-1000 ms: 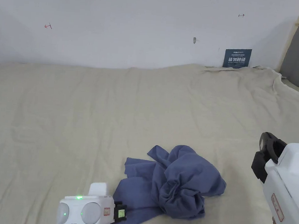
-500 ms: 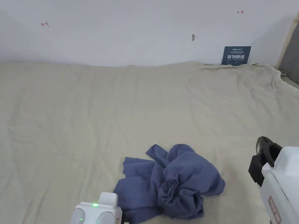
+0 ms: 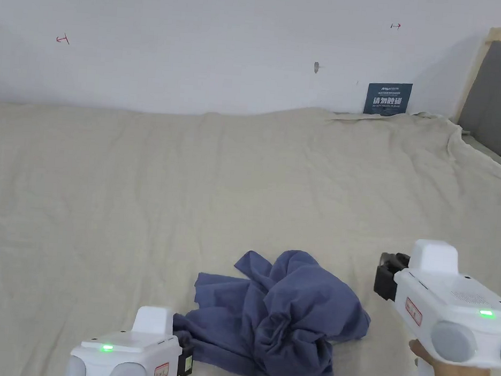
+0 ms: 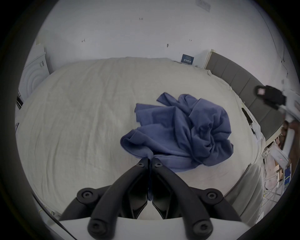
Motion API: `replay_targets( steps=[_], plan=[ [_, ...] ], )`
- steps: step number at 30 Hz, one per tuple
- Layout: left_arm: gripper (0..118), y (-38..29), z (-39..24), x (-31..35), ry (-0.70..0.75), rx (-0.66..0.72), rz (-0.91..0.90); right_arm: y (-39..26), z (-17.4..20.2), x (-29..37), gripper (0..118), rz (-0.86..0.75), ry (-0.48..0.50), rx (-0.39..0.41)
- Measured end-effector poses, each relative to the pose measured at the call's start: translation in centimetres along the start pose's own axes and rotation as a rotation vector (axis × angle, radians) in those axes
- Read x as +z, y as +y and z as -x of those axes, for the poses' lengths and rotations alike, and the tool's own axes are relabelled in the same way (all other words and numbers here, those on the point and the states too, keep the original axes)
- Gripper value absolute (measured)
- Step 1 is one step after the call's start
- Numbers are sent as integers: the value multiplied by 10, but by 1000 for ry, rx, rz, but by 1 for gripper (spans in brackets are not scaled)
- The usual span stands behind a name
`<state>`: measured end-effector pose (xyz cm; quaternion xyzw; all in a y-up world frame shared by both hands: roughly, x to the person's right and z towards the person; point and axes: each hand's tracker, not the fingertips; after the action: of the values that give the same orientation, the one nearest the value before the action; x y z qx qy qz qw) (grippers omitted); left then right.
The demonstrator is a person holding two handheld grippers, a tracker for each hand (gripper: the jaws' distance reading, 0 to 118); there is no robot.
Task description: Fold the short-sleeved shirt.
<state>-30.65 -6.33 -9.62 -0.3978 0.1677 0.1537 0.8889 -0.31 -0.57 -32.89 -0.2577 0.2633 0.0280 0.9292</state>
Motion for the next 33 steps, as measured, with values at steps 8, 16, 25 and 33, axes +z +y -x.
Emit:
replay_targets(
  steps=[8, 16, 25, 33],
  plan=[
    [1, 10, 12, -9, -10, 8, -10, -28, -22, -72, 97, 224, 2, -27],
    [1, 10, 14, -17, -10, 26, 7, -59, -22, -82, 96, 338, 18, 5],
    [1, 8, 7, -8, -12, 30, 8, -83, -5, -106, 3, 404, 58, 115],
    [1, 8, 13, -3, -35, 49, -13, -58, -5, -67, 2, 267, 87, 102]
  ],
)
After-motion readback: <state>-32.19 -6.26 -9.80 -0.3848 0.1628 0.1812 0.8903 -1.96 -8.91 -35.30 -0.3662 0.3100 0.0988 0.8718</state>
